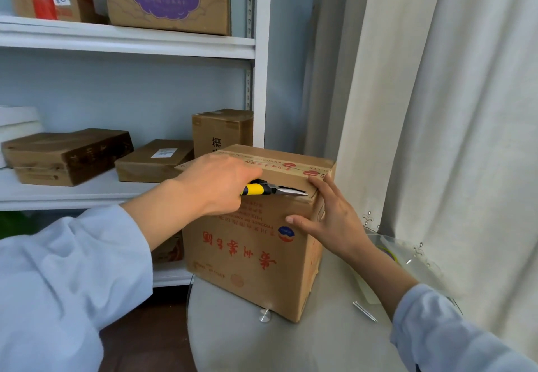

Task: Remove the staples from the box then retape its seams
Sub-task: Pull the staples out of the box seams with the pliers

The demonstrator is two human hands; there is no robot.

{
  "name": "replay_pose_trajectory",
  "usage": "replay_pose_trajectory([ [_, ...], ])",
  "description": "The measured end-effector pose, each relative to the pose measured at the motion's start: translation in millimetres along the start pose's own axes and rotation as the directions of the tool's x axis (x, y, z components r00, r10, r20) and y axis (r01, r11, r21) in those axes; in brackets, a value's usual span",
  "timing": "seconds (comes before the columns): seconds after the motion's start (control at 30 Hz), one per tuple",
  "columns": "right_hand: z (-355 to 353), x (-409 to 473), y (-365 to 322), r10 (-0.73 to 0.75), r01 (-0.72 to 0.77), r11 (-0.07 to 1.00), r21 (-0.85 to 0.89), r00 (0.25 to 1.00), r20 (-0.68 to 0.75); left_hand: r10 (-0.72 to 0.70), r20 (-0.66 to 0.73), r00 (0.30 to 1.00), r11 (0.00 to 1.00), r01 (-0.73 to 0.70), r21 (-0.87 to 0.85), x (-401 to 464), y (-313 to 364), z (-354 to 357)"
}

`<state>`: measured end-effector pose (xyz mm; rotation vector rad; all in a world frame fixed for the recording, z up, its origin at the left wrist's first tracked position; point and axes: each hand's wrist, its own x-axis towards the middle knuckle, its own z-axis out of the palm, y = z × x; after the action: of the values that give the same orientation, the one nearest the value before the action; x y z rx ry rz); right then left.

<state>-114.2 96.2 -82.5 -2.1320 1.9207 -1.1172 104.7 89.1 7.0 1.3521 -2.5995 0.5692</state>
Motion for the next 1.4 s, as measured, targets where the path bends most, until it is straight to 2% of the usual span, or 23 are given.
replay_pose_trajectory([
  [0.17, 1, -1, 0, 0.009, -0.009, 1.0, 0.018, 1.0, -0.028, -0.195, -0.028, 0.98, 0.98, 0.193, -0.057, -21, 32, 17],
  [0.27, 2, -2, 0, 0.003, -0.002, 0.999, 0.043, 0.999, -0.033, -0.233, -0.061, 0.971, 0.971, 0.229, -0.074, -27, 41, 24],
  [0.37, 0, -3, -2, 0.016, -0.015, 0.999, 0.046, 1.0, -0.018, -0.263, -0.014, 0.965, 0.959, 0.26, -0.117, -33, 48, 28],
  [0.63, -2, -4, -2, 0.032, -0.032, 0.999, 0.032, 0.999, 0.008, -0.185, -0.018, 0.983, 0.982, 0.185, 0.032, -14, 24, 5],
  [0.97, 2, -3, 1, 0.03, -0.03, 0.999, 0.019, 0.999, -0.012, -0.029, 0.012, 1.0, 0.999, 0.028, 0.014, -11, 3, 8],
  [1.4, 6, 1, 8, 0.012, -0.011, 0.999, 0.039, 1.0, -0.017, -0.05, -0.015, 0.999, 0.997, 0.05, 0.058, -9, 10, 5],
])
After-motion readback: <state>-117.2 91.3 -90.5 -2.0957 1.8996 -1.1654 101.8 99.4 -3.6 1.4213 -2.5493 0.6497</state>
